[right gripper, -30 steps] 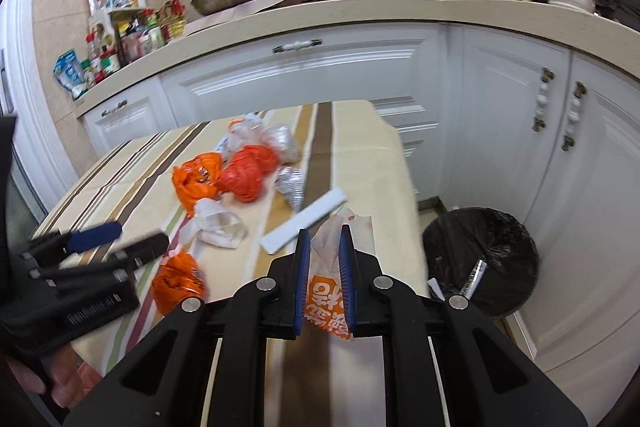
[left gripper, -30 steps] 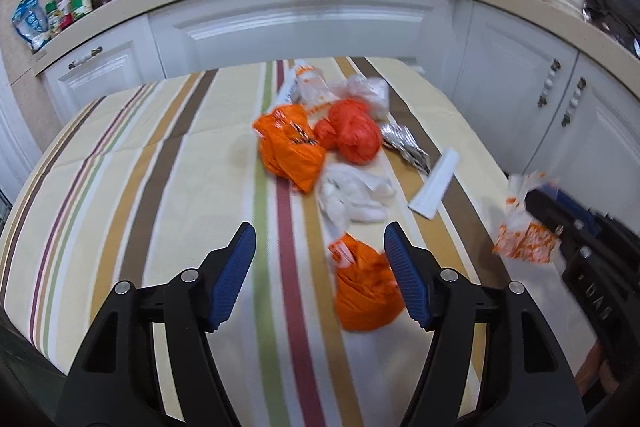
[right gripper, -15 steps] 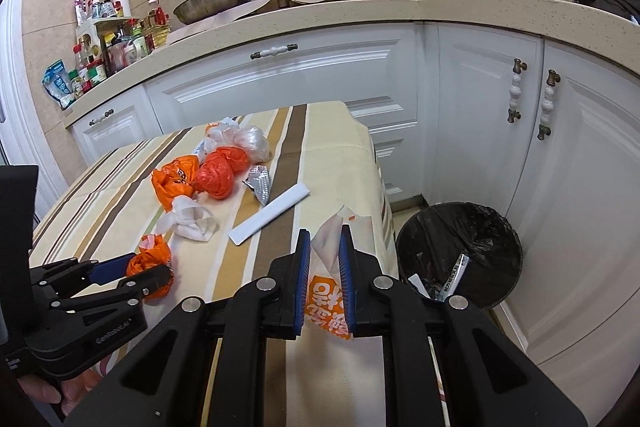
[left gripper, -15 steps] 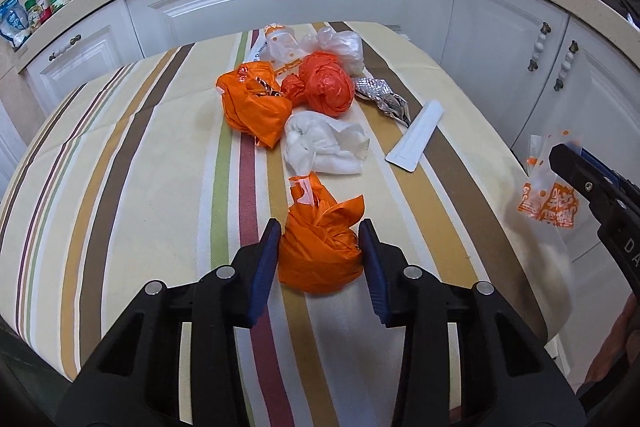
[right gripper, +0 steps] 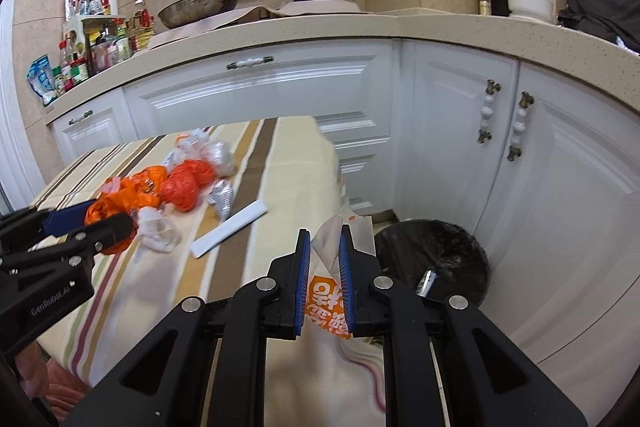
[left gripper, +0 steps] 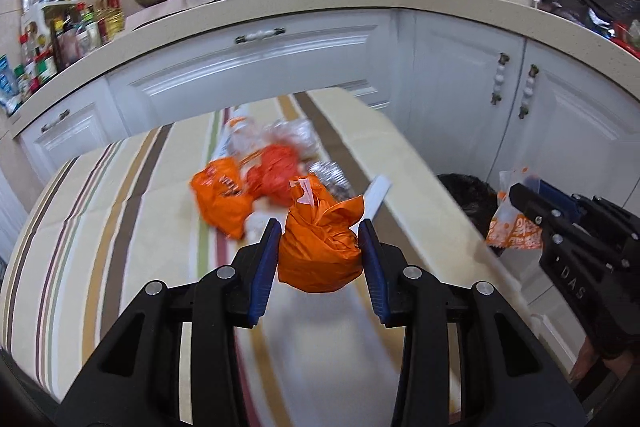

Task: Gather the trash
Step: 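Carry both bags over the bin and open both grippers, then return both tools to the table and grasp the foil wrapper with the right gripper, then lift the foil wrapper with the right gripper while the left grasps a white tissue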

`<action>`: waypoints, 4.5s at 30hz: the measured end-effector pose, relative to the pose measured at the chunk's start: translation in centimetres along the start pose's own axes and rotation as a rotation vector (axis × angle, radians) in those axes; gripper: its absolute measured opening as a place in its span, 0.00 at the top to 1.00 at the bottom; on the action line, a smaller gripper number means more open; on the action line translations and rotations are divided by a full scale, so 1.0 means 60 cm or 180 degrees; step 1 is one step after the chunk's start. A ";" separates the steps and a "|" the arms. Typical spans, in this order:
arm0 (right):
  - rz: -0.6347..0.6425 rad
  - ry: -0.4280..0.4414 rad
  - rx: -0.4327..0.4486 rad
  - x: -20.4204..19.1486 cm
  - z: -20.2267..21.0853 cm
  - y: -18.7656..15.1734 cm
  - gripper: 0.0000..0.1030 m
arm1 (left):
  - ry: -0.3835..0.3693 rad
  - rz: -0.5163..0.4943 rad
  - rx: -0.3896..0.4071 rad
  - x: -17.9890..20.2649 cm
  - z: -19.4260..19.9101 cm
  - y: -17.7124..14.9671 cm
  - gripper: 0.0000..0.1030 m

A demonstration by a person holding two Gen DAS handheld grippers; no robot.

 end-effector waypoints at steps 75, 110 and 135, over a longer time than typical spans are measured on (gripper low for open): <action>0.0015 0.0234 -0.0245 -0.064 -0.094 0.045 0.53 | 0.0469 0.0434 -0.0408 -0.138 -0.088 0.010 0.39; 0.0441 0.0428 -0.0685 -0.177 -0.157 0.019 0.94 | 0.0306 0.0736 -0.0483 -0.189 -0.083 -0.051 0.39; 0.0005 0.0042 -0.0321 -0.003 -0.084 0.045 0.94 | 0.0183 0.0310 -0.0618 -0.056 -0.138 -0.044 0.70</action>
Point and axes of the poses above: each gripper's, at about its wrist camera, not at the fingertips, and z roughly against the way its jaws point, x to its right, y to its top, the point moved 5 cm from there along -z, roughly the way its jaws point, and after that the axes turned 15 degrees about -z, right-handed, at the moved point
